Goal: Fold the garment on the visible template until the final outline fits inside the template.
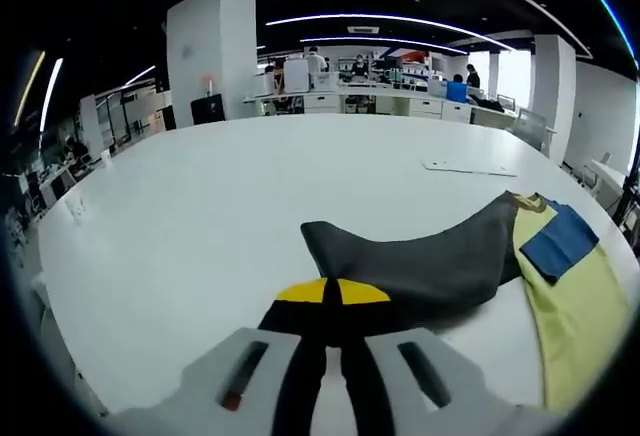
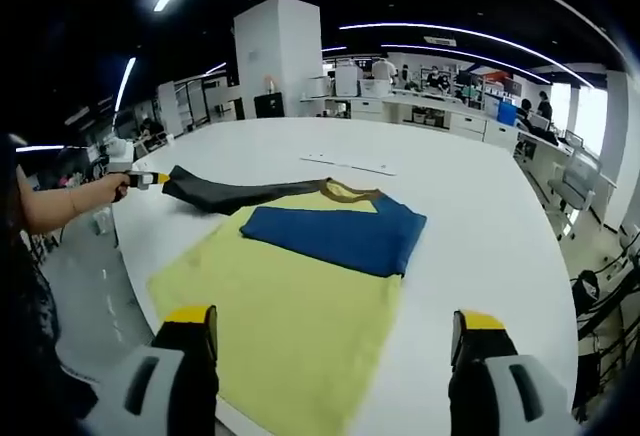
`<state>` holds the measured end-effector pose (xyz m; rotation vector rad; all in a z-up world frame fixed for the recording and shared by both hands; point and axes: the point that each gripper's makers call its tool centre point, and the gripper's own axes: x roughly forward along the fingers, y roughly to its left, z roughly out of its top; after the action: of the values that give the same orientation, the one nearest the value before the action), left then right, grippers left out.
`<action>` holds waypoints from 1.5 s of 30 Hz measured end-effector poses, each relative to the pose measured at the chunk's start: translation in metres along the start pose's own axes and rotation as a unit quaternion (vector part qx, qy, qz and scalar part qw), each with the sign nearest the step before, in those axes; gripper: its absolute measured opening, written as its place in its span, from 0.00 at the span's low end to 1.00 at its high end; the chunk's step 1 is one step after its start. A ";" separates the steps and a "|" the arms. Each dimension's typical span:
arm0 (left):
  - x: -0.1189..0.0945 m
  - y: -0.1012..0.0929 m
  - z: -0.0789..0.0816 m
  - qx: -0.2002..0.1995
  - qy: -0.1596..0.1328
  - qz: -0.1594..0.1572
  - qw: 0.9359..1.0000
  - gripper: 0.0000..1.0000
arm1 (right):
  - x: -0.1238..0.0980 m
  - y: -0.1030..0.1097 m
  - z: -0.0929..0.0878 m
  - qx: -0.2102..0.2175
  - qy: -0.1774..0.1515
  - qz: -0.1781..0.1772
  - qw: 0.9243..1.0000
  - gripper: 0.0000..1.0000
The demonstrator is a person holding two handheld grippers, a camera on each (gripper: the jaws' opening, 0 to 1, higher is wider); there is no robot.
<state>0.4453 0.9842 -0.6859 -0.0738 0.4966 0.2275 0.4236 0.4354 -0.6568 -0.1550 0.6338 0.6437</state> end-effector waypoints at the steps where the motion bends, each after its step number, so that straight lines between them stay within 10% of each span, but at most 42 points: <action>1: 0.003 0.003 0.000 -0.007 -0.001 0.001 1.000 0.00 | 0.000 -0.002 0.000 0.001 -0.001 0.000 1.000 0.98; 30: 0.047 0.020 -0.052 0.065 0.081 0.020 0.994 0.00 | 0.010 -0.003 0.000 0.009 0.014 0.005 1.000 0.99; 45: 0.037 0.028 -0.057 0.044 0.086 0.058 0.994 0.22 | 0.006 0.001 -0.003 0.013 0.012 0.002 1.000 0.99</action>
<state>0.4441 1.0112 -0.7546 0.0214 0.6832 0.3137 0.4253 0.4387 -0.6631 -0.1387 0.6660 0.6382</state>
